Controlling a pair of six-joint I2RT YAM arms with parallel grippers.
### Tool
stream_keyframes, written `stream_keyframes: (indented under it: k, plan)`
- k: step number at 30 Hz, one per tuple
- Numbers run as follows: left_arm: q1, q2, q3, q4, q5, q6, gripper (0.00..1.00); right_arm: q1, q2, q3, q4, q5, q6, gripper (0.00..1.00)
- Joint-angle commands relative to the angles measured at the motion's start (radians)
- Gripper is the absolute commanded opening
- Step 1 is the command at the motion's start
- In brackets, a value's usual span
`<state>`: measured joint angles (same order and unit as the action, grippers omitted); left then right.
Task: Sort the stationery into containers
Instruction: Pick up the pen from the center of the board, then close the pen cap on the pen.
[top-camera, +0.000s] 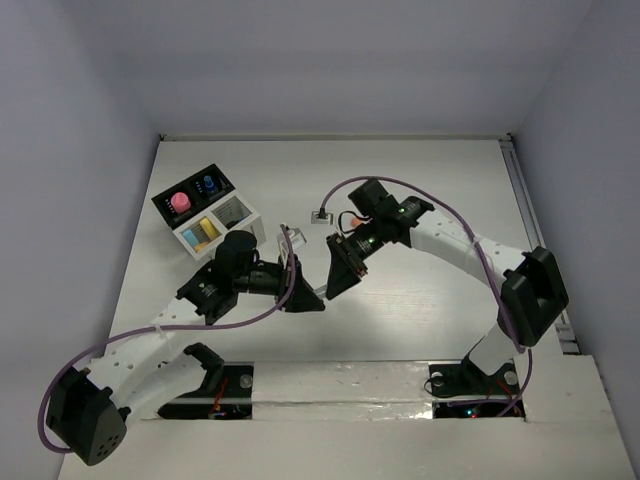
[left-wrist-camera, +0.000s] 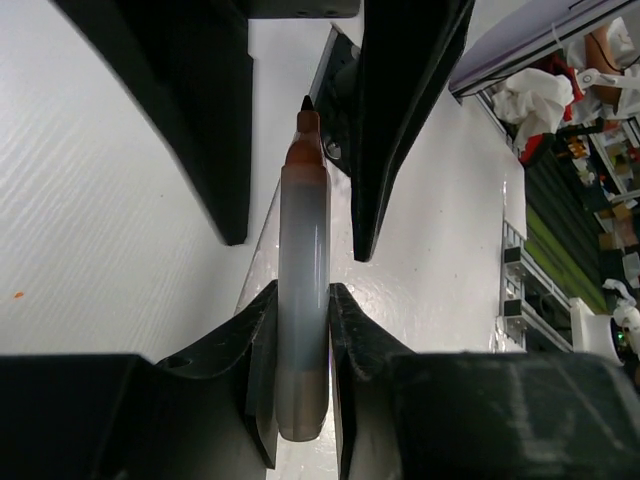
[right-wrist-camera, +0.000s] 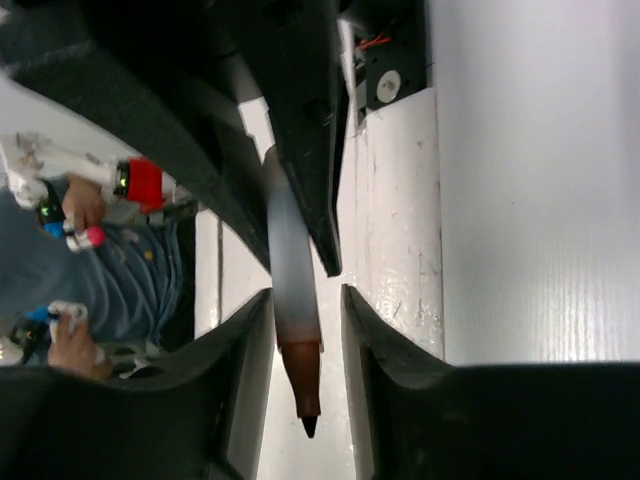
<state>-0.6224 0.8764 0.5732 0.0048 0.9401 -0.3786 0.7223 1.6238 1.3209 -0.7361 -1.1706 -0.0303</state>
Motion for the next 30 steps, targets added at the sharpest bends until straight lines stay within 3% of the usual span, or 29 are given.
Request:
stream_keyframes:
  k: [1,3,7,10,13,15,16,20,23,25,29,30]
  plan:
    - [-0.016,-0.004,0.051,-0.002,-0.041,0.035,0.0,0.005,-0.038,0.049,0.07,0.081,-0.01,0.58]
    - [-0.016,-0.005,0.044,0.011,-0.096,0.017,0.0,0.005,-0.073,0.037,0.098,0.151,0.003,0.71]
    - [-0.016,-0.019,0.005,0.122,-0.181,-0.069,0.0,-0.027,-0.155,-0.014,0.234,0.256,0.07,0.87]
    - [-0.016,-0.03,-0.036,0.22,-0.26,-0.161,0.0,-0.063,-0.238,-0.075,0.344,0.371,0.112,0.95]
    - [-0.007,-0.045,-0.078,0.296,-0.342,-0.247,0.0,-0.119,-0.295,-0.123,0.443,0.494,0.161,0.96]
    - [0.006,-0.053,-0.09,0.313,-0.392,-0.272,0.0,-0.152,-0.326,-0.146,0.495,0.558,0.22,0.85]
    - [0.018,-0.057,-0.09,0.311,-0.412,-0.279,0.0,-0.174,-0.328,-0.155,0.521,0.647,0.236,0.65]
    - [0.044,-0.077,-0.084,0.313,-0.516,-0.301,0.0,-0.202,-0.271,-0.155,0.547,0.865,0.293,0.08]
    - [0.055,-0.085,-0.091,0.365,-0.555,-0.341,0.0,-0.202,-0.15,-0.099,0.505,0.928,0.268,0.02]
    - [0.055,-0.08,-0.105,0.4,-0.592,-0.364,0.0,-0.202,-0.044,-0.016,0.445,0.966,0.236,0.07]
    - [0.055,-0.047,-0.13,0.494,-0.61,-0.402,0.0,-0.202,0.105,0.112,0.348,1.048,0.199,0.6]
    - [0.055,-0.04,-0.133,0.5,-0.615,-0.402,0.0,-0.202,0.134,0.136,0.322,1.06,0.191,0.64]
